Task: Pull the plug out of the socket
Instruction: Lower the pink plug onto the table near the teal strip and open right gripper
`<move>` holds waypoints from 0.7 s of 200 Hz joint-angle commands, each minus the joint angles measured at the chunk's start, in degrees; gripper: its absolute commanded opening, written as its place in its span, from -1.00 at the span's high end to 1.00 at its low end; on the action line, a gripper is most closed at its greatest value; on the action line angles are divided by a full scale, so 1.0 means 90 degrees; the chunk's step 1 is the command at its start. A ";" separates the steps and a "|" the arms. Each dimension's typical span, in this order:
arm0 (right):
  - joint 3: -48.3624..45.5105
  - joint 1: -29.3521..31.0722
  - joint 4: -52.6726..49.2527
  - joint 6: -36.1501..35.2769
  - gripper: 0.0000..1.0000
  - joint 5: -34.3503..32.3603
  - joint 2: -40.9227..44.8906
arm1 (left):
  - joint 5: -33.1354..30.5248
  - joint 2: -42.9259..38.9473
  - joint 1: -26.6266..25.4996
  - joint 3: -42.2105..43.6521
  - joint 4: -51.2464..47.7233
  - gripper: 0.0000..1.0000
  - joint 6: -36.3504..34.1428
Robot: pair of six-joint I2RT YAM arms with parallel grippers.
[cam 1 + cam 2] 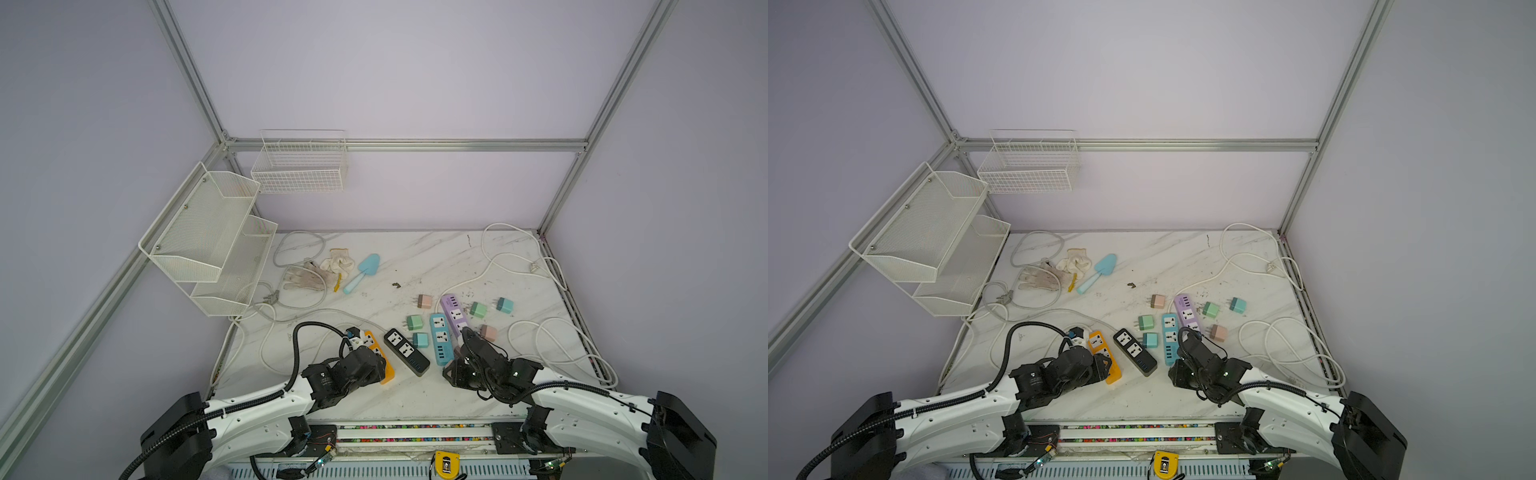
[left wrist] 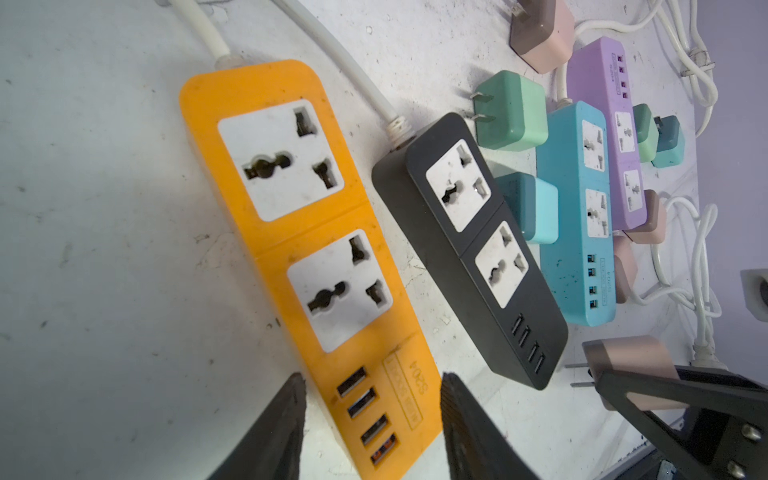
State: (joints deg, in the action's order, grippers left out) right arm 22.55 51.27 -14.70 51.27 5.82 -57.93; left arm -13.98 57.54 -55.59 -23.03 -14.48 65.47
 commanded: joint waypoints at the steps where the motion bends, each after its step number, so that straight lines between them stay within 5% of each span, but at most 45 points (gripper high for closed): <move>1: -0.0100 -0.0003 0.0127 0.0219 0.78 -0.0090 -0.0036 | -0.0185 -0.0011 -0.0024 -0.0563 0.0056 -0.06 0.0049; 55: -0.0136 -0.0009 0.0100 0.0397 0.38 -0.0203 -0.0024 | -0.0228 -0.0045 -0.0024 -0.0535 0.0062 -0.07 0.0019; 140: -0.0062 -0.0025 -0.0079 0.0675 0.07 -0.0343 0.0027 | -0.0297 -0.0102 -0.0024 -0.0531 0.0013 -0.08 -0.0002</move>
State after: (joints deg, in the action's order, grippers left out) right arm 21.63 51.24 -14.22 55.02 4.49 -58.19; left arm -15.18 57.52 -55.59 -23.03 -14.50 65.43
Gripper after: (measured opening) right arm 0.448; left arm 0.541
